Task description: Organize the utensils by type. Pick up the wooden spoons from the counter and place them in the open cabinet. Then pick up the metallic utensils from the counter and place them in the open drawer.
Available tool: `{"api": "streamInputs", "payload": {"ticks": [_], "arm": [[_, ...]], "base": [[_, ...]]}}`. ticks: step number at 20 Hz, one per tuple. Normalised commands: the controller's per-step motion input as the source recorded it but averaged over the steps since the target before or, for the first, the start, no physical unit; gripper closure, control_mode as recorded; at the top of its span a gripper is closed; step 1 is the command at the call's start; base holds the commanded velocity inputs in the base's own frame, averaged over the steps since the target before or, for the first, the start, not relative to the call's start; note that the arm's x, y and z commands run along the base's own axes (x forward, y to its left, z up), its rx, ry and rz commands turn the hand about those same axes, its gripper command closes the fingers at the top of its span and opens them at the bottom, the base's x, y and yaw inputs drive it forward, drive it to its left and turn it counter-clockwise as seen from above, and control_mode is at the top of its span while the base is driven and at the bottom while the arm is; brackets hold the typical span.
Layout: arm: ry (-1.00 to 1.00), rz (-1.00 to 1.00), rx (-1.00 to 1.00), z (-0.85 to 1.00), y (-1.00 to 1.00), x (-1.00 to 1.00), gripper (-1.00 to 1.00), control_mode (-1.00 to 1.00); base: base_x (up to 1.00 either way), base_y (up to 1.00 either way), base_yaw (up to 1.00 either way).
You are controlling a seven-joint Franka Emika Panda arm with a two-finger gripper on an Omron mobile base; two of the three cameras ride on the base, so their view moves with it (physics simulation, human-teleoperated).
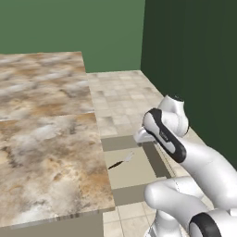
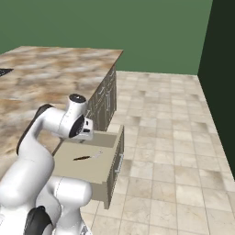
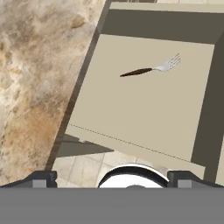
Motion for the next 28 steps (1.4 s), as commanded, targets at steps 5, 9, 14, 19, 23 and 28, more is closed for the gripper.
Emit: {"api": "streamInputs", "payload": {"ticks": [5, 9, 14, 19, 23, 28], "arm": [[0.0, -0.08, -0.09, 0.04, 0.0, -0.23, -1.0, -1.0], [0.0, 0.0, 0.0, 0.0, 0.0, 0.0, -1.0, -1.0], [0.0, 0.0, 0.0, 0.0, 0.0, 0.0, -1.0, -1.0], [0.0, 0.0, 0.0, 0.0, 0.0, -0.1, -1.0, 1.0], [0.0, 0.0, 0.0, 0.0, 0.0, 0.0, -1.0, 1.0], [0.0, 0.0, 0.0, 0.0, 0.0, 0.0, -1.0, 1.0]], "base": [[0.0, 0.0, 0.0], [0.0, 0.0, 0.0], [0.0, 0.0, 0.0], [-0.24, 0.0, 0.0], [-0.87, 0.0, 0.03], [-0.85, 0.03, 0.55]]}}
